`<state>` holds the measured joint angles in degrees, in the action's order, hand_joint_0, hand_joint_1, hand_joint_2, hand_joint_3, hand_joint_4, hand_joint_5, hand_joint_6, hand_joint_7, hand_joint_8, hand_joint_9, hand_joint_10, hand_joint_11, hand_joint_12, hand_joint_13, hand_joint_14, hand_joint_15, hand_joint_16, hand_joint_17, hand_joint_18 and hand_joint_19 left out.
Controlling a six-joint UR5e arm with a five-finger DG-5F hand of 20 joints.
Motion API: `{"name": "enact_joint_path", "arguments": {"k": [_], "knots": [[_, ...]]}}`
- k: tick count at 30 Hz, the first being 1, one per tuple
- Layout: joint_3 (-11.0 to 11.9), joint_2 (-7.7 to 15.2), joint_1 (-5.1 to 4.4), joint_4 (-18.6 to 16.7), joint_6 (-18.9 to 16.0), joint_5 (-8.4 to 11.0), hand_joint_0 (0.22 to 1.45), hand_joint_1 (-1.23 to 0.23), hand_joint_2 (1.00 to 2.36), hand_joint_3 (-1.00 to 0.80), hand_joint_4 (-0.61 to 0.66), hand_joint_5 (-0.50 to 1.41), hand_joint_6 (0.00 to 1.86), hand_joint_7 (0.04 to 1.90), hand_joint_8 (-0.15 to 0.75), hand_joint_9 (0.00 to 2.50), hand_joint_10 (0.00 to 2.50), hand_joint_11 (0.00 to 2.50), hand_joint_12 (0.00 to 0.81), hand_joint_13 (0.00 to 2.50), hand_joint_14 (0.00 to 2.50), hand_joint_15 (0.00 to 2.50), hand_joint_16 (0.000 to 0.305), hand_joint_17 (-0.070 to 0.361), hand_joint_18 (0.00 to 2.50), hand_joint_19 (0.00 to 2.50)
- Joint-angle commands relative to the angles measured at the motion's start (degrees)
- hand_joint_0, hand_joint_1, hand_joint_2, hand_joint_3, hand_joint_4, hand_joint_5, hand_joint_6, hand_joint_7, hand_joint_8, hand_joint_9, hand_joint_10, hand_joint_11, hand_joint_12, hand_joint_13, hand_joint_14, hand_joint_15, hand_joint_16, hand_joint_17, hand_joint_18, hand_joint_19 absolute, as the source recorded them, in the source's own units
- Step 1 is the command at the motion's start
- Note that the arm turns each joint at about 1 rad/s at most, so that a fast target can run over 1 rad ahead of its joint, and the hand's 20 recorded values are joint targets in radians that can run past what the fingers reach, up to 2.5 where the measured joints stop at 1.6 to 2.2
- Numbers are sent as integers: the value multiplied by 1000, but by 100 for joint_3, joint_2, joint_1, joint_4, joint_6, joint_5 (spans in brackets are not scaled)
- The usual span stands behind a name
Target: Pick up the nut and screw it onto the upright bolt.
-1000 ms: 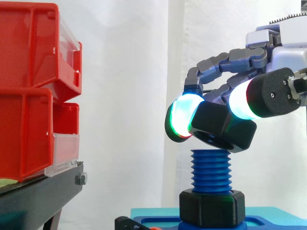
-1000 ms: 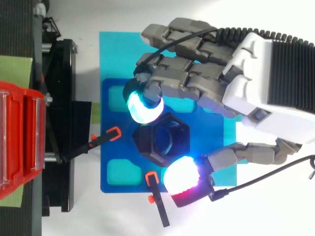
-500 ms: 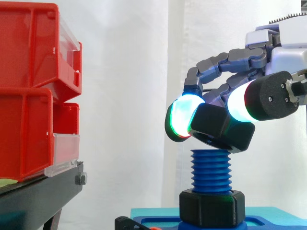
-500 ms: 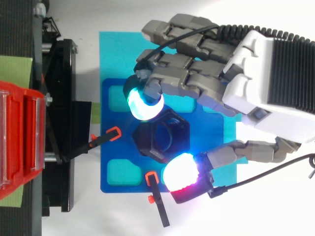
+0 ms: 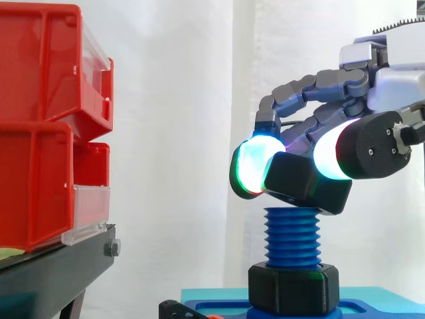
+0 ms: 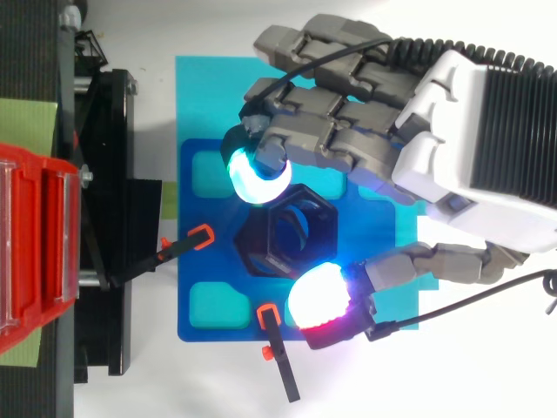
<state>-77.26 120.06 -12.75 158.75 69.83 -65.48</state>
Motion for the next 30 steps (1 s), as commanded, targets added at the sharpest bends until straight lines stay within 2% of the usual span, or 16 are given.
{"name": "enact_joint_path", "arguments": {"k": [1, 5, 30], "knots": [[0, 0, -17, -37, 48, 0, 577, -675, 1000, -500, 179, -119, 503, 1152, 250, 570, 4, 139, 338, 289, 0, 0, 50, 113, 257, 104], [0, 9, -26, -81, 127, 18, 577, -676, 1000, -500, 180, -119, 502, 1152, 249, 570, 4, 137, 338, 290, 0, 0, 50, 113, 256, 108], [0, 97, -35, -195, 74, 53, 577, -677, 1000, -500, 179, -120, 503, 1152, 250, 570, 5, 139, 338, 290, 0, 0, 50, 113, 257, 108]]}}
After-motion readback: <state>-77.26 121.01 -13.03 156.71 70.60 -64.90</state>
